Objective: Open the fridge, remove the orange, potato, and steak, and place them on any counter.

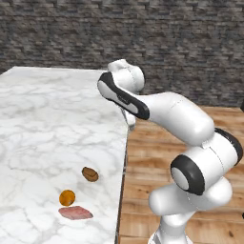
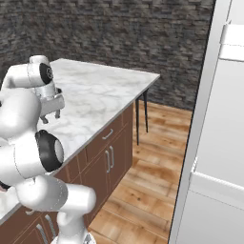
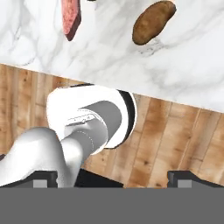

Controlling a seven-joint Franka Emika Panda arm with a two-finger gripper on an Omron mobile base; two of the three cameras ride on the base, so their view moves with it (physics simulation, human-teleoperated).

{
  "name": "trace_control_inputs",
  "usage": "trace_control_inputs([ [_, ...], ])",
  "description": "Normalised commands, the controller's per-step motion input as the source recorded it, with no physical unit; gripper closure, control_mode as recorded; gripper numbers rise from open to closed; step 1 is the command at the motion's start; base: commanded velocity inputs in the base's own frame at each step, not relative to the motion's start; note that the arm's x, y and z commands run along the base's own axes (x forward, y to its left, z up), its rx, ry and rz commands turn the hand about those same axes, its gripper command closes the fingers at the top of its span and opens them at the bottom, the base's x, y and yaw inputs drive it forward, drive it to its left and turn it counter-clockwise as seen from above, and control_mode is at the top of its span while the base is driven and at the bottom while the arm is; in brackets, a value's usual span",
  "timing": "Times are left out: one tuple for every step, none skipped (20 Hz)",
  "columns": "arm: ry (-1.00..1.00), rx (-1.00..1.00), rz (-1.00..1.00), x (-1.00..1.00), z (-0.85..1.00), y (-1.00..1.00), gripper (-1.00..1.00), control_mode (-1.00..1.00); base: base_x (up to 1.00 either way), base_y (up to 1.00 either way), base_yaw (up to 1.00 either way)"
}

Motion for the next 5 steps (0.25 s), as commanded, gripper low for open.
trace_control_inputs([
  [-0.05, 0.06, -0.22, 0.0, 0.0, -0.38, -1.0, -1.0, 0.0, 0.0, 0.0],
  [-0.1, 0.04, -0.27, 0.0, 0.0, -0.4, -1.0, -1.0, 0.0, 0.0, 0.0],
  [-0.11, 0.04, -0.31, -0.06, 0.0, -0.45, -1.0, -1.0, 0.0, 0.0, 0.0],
  [-0.15, 0.02, -0.35, -0.15, 0.0, -0.41, -1.0, -1.0, 0.0, 0.0, 0.0],
  [-0.22, 0.0, -0.38, -0.24, 0.0, -0.35, -1.0, -1.0, 0.0, 0.0, 0.0],
])
